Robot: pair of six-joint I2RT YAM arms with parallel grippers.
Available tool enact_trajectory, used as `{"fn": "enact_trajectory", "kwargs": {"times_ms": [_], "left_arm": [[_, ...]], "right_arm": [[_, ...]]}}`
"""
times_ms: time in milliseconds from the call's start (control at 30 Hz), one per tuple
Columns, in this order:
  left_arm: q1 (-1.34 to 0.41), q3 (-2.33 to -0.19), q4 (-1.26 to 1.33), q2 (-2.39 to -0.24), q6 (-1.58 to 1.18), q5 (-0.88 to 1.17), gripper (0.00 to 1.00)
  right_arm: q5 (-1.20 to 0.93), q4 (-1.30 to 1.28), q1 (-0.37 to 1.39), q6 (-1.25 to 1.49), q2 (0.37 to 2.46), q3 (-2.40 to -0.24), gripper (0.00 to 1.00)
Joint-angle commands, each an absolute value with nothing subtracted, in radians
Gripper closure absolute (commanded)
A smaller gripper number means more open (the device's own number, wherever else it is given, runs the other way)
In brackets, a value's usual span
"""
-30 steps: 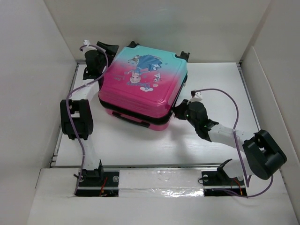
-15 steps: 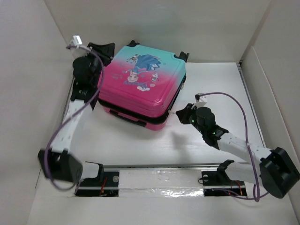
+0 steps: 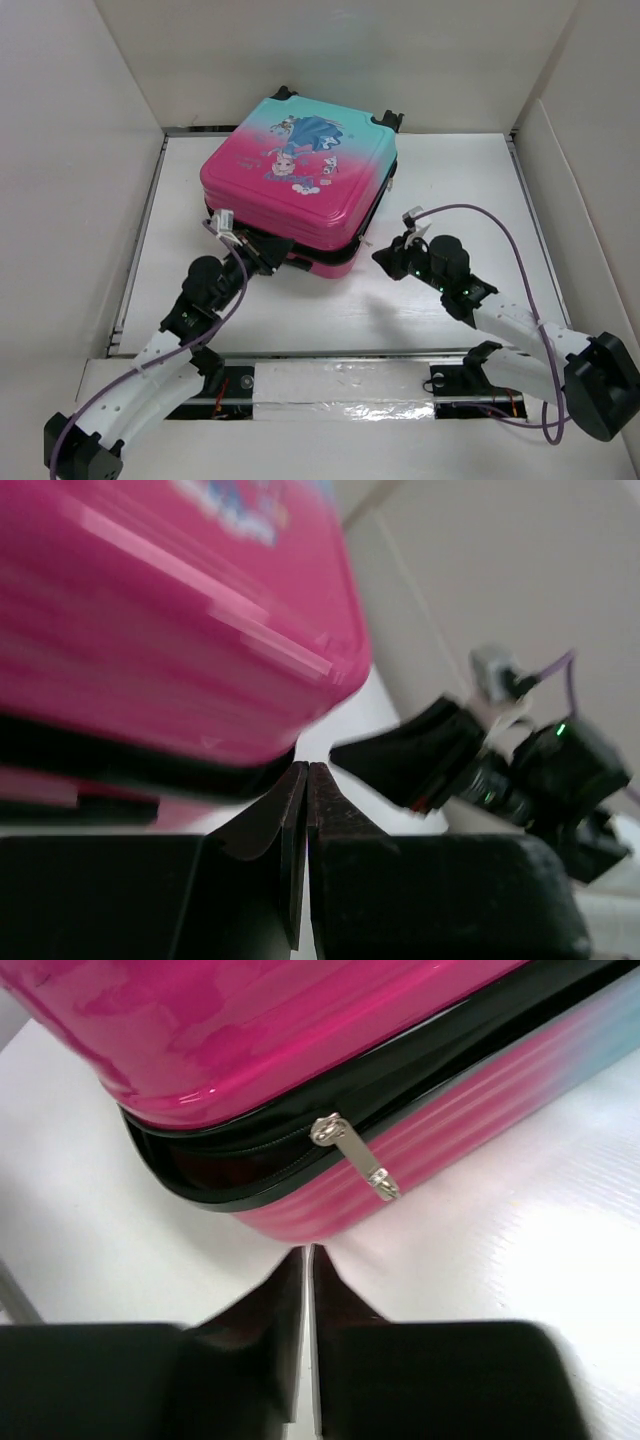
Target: Pack the luggage
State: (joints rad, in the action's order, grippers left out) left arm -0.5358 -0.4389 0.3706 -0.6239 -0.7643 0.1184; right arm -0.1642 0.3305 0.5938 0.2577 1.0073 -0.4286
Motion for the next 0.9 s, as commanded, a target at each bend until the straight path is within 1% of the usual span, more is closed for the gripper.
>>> {"fn": "enact_trajectory", "kwargs": {"times_ms": [0,33,67,100,133,200,233,267,300,333,400,433,533,633,700,867], "left_arm": [[-0.627,-0.370,0.258,-0.517,-0.735,-0.043,1.00],[-0.646,-0.309,0.177,-0.459,-0.748,-0.084,1.00],[-0.661,-0.278,0.149,-0.424,-0.774,-0.119,1.00],[-0.673,-0.244,0.134,-0.388,-0.790,-0.155,1.00],[-0.673,-0.182,0.123,-0.341,-0.802,-0.161,1.00],[-0.673,-0.137,0.121,-0.336,-0.822,-0.192,1.00],[-0.673,-0.117,0.155,-0.369,-0.824,-0.196,0.95],[-0.673,-0.114,0.184,-0.400,-0.822,-0.196,0.82],[-0.673,-0.112,0.216,-0.432,-0.821,-0.193,0.57],[-0.673,-0.117,0.289,-0.507,-0.819,-0.187,0.48],[-0.673,-0.129,0.351,-0.581,-0.816,-0.186,0.32],[-0.673,-0.147,0.385,-0.648,-0.822,-0.189,0.30],[-0.673,-0.158,0.438,-0.718,-0.828,-0.201,0.29],[-0.647,-0.137,0.500,-0.733,-0.831,-0.190,0.29],[-0.605,-0.133,0.523,-0.745,-0.825,-0.148,0.30],[-0.604,-0.143,0.581,-0.778,-0.790,-0.091,0.34]], "right_arm": [[-0.349,0.345,0.560,0.128,1.029,-0.501,0.77],[-0.369,0.353,0.546,0.112,1.038,-0.511,0.74],[-0.394,0.391,0.511,0.086,1.060,-0.512,0.69],[-0.450,0.412,0.491,0.080,1.074,-0.511,0.60],[-0.486,0.438,0.471,0.071,1.089,-0.508,0.58],[-0.598,0.503,0.419,0.066,1.147,-0.515,0.51],[-0.632,0.509,0.404,0.061,1.169,-0.525,0.49],[-0.667,0.514,0.390,0.057,1.190,-0.535,0.48],[-0.730,0.515,0.365,0.054,1.239,-0.563,0.47],[-0.765,0.514,0.356,0.051,1.264,-0.578,0.47],[-0.839,0.490,0.347,0.028,1.337,-0.632,0.44],[-0.854,0.486,0.347,0.025,1.357,-0.647,0.43],[-0.887,0.480,0.347,0.012,1.408,-0.678,0.40],[-0.881,0.485,0.347,-0.028,1.434,-0.686,0.38],[-0.876,0.483,0.347,-0.032,1.456,-0.696,0.37],[-0.893,0.489,0.347,-0.034,1.515,-0.723,0.37]]}}
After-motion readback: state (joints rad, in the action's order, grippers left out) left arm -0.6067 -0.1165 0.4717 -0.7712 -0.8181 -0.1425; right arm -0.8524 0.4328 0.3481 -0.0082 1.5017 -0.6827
